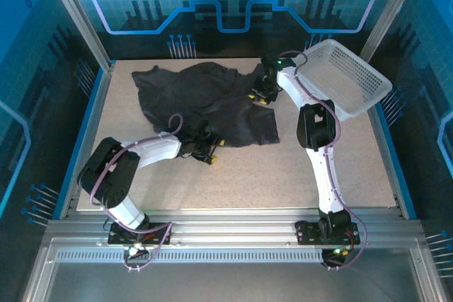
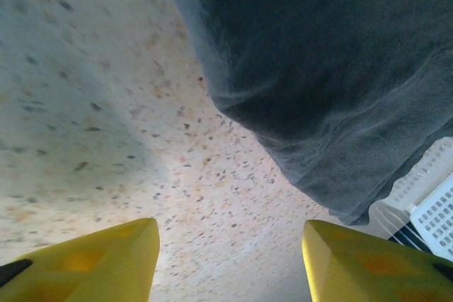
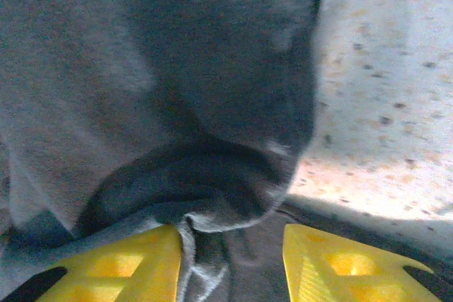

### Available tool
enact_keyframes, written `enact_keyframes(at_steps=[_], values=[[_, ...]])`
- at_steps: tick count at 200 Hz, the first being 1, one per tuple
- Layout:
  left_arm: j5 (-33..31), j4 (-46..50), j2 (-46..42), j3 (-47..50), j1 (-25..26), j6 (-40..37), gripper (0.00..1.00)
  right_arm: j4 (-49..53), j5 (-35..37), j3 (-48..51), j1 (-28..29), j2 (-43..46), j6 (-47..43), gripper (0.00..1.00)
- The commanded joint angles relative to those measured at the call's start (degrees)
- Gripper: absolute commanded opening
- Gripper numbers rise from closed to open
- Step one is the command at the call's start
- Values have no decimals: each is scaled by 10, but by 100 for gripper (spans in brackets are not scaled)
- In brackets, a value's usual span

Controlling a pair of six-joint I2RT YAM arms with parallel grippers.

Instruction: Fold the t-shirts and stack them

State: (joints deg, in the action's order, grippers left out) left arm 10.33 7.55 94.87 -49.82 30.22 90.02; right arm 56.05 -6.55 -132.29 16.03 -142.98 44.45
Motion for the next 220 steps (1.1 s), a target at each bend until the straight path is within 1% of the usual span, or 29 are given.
enact_keyframes(at_steps=[1, 27, 52, 66, 86, 103, 131, 144, 152, 172, 196, 208, 220], values=[[-39, -24, 28, -22, 12, 100, 57, 1, 30, 45, -15, 78, -24, 44], [-43, -55, 79, -47, 19, 140, 54, -23, 40, 117, -17, 144, -32, 44], [-66, -61, 117, -84, 20, 135, 52, -44, 34, 177, -13, 193, -37, 44], [-73, -53, 133, -99, 20, 134, 50, -48, 29, 199, -9, 211, -42, 44], [-65, -9, 156, -122, 20, 132, 43, -55, 25, 229, -5, 236, -43, 44], [-63, -1, 173, -129, 19, 136, 39, -62, 22, 248, -1, 253, -41, 44], [-62, 18, 191, -141, 7, 122, 23, -61, 25, 257, 7, 268, -42, 44], [-65, 32, 183, -139, -4, 105, 9, -60, 32, 260, 10, 275, -46, 43], [-68, 50, 168, -135, -12, 88, 0, -59, 42, 264, 13, 282, -50, 43], [-85, 106, 92, -102, -31, 38, 0, -69, 70, 289, 13, 307, -55, 43], [-112, 207, -55, -34, -57, -19, 0, -91, 95, 331, 6, 333, -51, 43], [-135, 256, -145, 8, -86, -37, 0, -100, 99, 343, 5, 336, -50, 43], [-163, 302, -239, 47, -130, -51, 0, -100, 99, 346, 7, 332, -49, 44]])
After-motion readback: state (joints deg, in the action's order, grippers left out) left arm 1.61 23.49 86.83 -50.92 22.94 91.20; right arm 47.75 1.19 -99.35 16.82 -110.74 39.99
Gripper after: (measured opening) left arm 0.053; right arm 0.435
